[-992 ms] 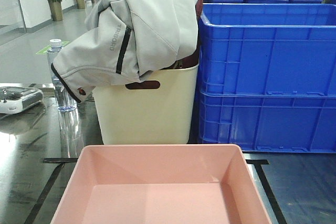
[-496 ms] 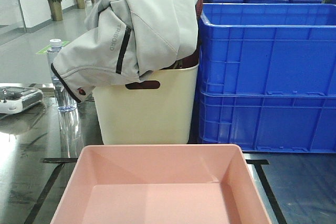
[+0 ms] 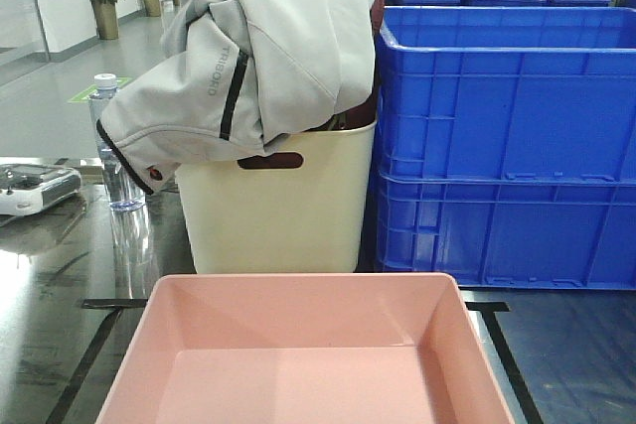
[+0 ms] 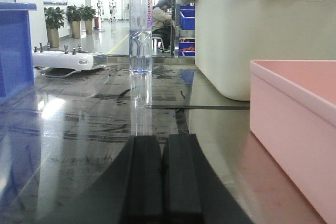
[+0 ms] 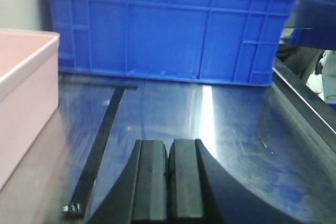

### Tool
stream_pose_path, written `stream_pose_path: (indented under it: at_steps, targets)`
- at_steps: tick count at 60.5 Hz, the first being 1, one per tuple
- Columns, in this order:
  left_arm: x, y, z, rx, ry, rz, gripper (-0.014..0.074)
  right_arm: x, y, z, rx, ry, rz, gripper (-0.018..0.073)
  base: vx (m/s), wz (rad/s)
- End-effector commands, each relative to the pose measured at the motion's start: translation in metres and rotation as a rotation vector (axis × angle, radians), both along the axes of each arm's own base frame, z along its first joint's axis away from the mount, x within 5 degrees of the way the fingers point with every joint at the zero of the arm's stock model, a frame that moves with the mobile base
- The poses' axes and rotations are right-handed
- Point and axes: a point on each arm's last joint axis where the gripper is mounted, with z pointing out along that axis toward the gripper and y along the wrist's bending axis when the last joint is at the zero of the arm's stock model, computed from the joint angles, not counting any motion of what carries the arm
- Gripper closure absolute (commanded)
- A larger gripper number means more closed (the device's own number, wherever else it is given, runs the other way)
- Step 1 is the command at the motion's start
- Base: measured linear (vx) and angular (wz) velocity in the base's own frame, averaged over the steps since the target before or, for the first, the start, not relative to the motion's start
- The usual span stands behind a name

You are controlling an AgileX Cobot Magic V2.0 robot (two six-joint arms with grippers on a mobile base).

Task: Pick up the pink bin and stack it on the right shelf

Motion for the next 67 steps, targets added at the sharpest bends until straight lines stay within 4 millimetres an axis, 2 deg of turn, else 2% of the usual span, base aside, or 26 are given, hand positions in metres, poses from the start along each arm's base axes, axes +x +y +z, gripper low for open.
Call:
stream_pose_path:
  at_steps: [1, 12, 20, 67]
  targets:
    - [-0.002, 0.0, 0.004, -0.021, -0.089, 0.0, 0.0599, -0.002, 0.0, 0.007, 0.032, -0.18, -0.008, 0.0568, 0.0, 0.0]
    - [-0.002, 0.0, 0.004, -0.021, -0.089, 0.0, 0.0599, 0.0, 0.0, -0.022, 0.013, -0.192, -0.004, 0.0568, 0.0, 0.0]
    - [-0.002, 0.0, 0.004, -0.02, -0.089, 0.0, 0.0599, 0.002, 0.001, -0.032, 0.044, -0.188, 0.013, 0.0568, 0.0, 0.0]
    - [-0.002, 0.0, 0.004, -0.02, -0.089, 0.0, 0.0596, 0.001, 0.002, -0.029, 0.016, -0.222, 0.026, 0.0568, 0.0, 0.0]
